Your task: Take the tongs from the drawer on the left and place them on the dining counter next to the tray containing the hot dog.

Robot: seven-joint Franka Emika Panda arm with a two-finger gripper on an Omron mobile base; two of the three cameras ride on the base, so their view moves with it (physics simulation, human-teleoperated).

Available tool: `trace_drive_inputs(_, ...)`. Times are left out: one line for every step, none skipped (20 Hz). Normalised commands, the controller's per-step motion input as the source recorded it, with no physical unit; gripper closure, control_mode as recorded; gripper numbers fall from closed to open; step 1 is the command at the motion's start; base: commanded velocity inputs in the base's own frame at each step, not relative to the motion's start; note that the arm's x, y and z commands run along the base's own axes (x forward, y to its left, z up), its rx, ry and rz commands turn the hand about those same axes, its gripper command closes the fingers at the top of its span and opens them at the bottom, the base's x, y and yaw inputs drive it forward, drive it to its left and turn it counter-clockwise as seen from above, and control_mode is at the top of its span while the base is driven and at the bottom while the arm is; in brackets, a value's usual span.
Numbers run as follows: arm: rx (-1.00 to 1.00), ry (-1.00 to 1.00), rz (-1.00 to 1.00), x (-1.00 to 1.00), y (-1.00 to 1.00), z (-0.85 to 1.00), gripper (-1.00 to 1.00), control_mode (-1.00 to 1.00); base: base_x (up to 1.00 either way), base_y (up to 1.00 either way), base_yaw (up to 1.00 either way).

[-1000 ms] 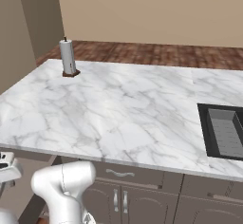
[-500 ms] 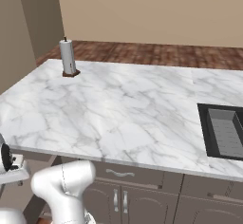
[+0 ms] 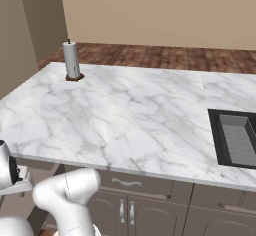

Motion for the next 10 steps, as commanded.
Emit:
trace_drive_inputs(0.0, 0.06, 0.0, 0.0, 0.39, 0.0, -1.0, -1.0, 0.0, 0.0, 0.0)
trace_drive_inputs(0.0, 0.08, 0.0, 0.0, 0.39, 0.0, -1.0, -1.0, 0.0, 0.0, 0.0)
trace_drive_inputs(0.0, 0.08, 0.0, 0.0, 0.35, 0.0, -1.0, -1.0, 0.0, 0.0, 0.0)
trace_drive_inputs(0.0, 0.07, 0.0, 0.04, 0.33, 0.0, -1.0, -1.0, 0.0, 0.0, 0.0)
trace_drive_inputs(0.0, 0.05, 0.0, 0.04, 0.31, 0.0, -1.0, -1.0, 0.0, 0.0, 0.0)
trace_drive_inputs(0.0, 0.03, 0.0, 0.01, 0.29, 0.0, -1.0, -1.0, 0.0, 0.0, 0.0)
trace_drive_inputs(0.0, 0.01, 0.0, 0.0, 0.29, 0.0, -1.0, -1.0, 0.0, 0.0, 0.0)
trace_drive_inputs(0.0, 0.01, 0.0, 0.01, 0.27, 0.0, -1.0, -1.0, 0.0, 0.0, 0.0)
trace_drive_inputs(0.0, 0.0, 0.0, 0.0, 0.25, -0.01, -1.0, -1.0, 0.0, 0.0, 0.0)
trace_drive_inputs(0.0, 0.0, 0.0, 0.06, 0.34, -0.11, -1.0, -1.0, 0.0, 0.0, 0.0)
